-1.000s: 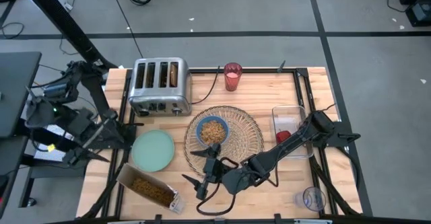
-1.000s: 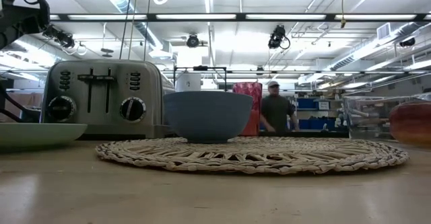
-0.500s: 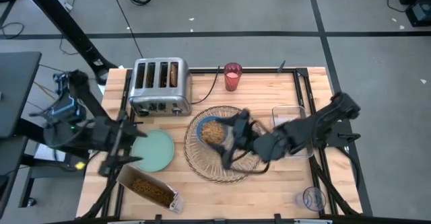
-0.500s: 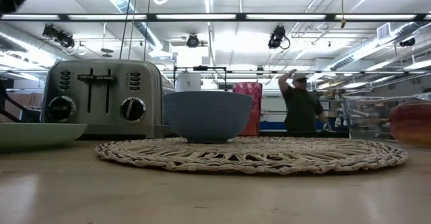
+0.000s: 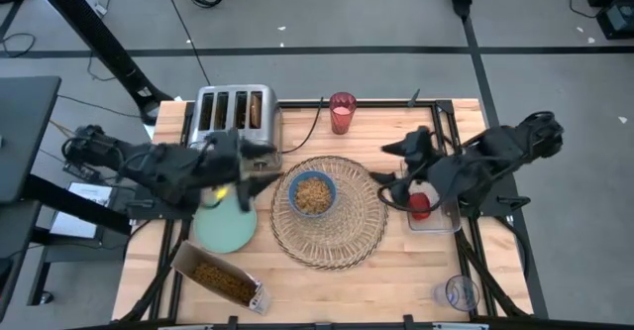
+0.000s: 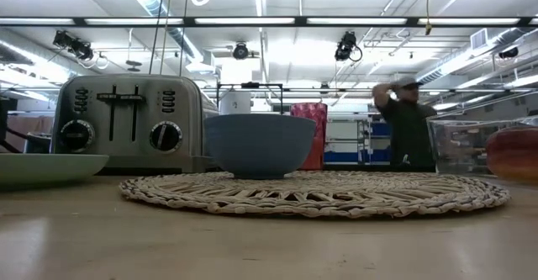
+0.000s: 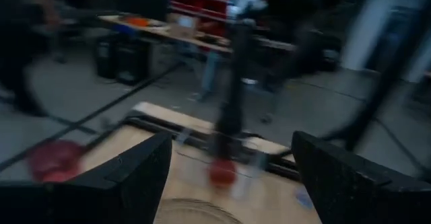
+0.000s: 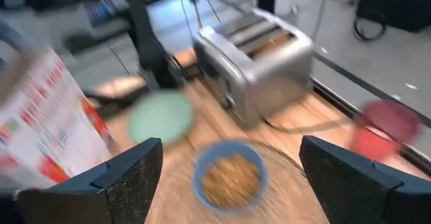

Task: Arrange a breakfast setting
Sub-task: Adjust the blue bowl on the brown mat

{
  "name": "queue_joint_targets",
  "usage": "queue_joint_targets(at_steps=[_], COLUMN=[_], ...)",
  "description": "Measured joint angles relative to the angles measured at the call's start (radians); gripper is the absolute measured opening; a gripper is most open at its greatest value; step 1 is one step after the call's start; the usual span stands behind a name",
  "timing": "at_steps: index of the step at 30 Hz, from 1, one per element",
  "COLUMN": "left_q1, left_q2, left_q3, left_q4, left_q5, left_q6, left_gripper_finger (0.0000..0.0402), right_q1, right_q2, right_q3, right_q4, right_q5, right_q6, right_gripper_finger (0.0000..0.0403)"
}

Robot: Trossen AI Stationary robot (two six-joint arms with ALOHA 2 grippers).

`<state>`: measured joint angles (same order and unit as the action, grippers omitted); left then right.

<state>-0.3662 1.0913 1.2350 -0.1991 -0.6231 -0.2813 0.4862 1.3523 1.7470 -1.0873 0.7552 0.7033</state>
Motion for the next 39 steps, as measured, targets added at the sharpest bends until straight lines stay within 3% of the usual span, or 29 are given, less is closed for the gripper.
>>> queue_joint_targets(at_steps=[6, 14, 18, 22, 27, 39], left_q1=[0.205, 0.389, 0.445, 0.478, 0.500, 0.506], left_q2=[0.010, -0.008, -0.027, -0.048, -0.081, -0.125], left_q3=[0.000, 0.000, 0.000, -0.001, 0.001, 0.000], left_q4=[0.015, -0.040, -0.144, -0.251, -0.306, -0.324], left_q5=[0.068, 0.121, 0.142, 0.143, 0.145, 0.142], left_q6=[-0.048, -0.075, -0.075, -0.074, -0.060, 0.032], left_gripper_finger=[0.0313, 0.0313, 0.0313, 0.0313, 0.0313, 0.0313], right_q1=[-0.126, -0.484, -0.603, -0.607, -0.558, -0.441], right_q2=[-0.049, -0.006, 0.076, 0.186, 0.325, 0.591], right_q3=[0.000, 0.000, 0.000, 0.000, 0.000, 0.000], right_q4=[-0.196, -0.082, 0.020, 0.058, 0.062, 0.016], right_q5=[-0.109, -0.403, -0.615, -0.742, -0.858, -0.885], right_q6=[-0.118, -0.537, -0.747, -0.941, -1.033, -1.215], right_gripper_finger=[0.0348, 0.0348, 0.0348, 0.0348, 0.0348, 0.0348])
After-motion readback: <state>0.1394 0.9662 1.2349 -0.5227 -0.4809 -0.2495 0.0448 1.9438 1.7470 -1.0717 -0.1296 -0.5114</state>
